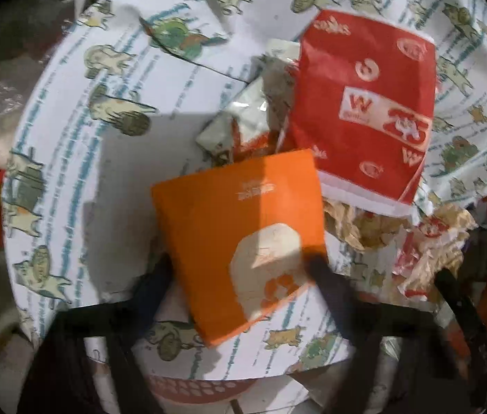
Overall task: Collect trash
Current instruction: 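Drop orange box into pink basket with left tool while right tool drops wrappers there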
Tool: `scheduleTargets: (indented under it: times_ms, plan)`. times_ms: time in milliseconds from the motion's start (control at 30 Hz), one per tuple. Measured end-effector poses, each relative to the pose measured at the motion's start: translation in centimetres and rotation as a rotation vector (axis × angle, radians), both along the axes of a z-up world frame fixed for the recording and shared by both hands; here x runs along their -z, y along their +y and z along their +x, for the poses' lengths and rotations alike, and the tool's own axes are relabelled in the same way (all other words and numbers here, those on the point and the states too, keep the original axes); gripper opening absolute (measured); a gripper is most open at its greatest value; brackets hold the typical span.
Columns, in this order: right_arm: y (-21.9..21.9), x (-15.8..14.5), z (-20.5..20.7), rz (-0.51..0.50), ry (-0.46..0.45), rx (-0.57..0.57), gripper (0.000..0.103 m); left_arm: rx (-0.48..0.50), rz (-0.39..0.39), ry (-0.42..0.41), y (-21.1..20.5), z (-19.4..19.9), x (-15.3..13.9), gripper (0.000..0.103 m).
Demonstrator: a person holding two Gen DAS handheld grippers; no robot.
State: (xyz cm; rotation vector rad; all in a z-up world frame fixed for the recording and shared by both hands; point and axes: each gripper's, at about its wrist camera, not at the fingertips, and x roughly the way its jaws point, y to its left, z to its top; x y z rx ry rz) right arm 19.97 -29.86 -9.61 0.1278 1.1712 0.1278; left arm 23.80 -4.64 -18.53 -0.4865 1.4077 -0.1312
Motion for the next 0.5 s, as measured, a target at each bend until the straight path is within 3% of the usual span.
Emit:
scheduleTargets:
  times_ms: [33, 67, 133, 367, 500]
  plan:
    - [-0.1, -0.1, 0.0, -0.003, -0.001, -0.004, 0.02, -0.001, 0.01, -0.022, 0.0, -0.2, -0.5, 0.029]
    - [0.0, -0.1, 0.0, -0.001, -0.004, -0.009, 0.02, -0.005, 0.01, -0.047, 0.1, -0.4, -0.8, 0.016]
    - [0.0, -0.5, 0.0, 0.002, -0.013, -0.017, 0.02, -0.007, 0.018, -0.127, 0.2, -1.0, -2.8, 0.007]
    - [0.3, -1.7, -0.5, -0.003, -0.058, -0.028, 0.02, 0.057, 0.067, -0.336, -0.4, -3.6, -9.2, 0.006]
    - [1.0, -2.9, -1.3, -0.019, -0.107, -0.051, 0.02, 0.094, 0.137, -0.441, -0.2, -5.9, -13.0, 0.006]
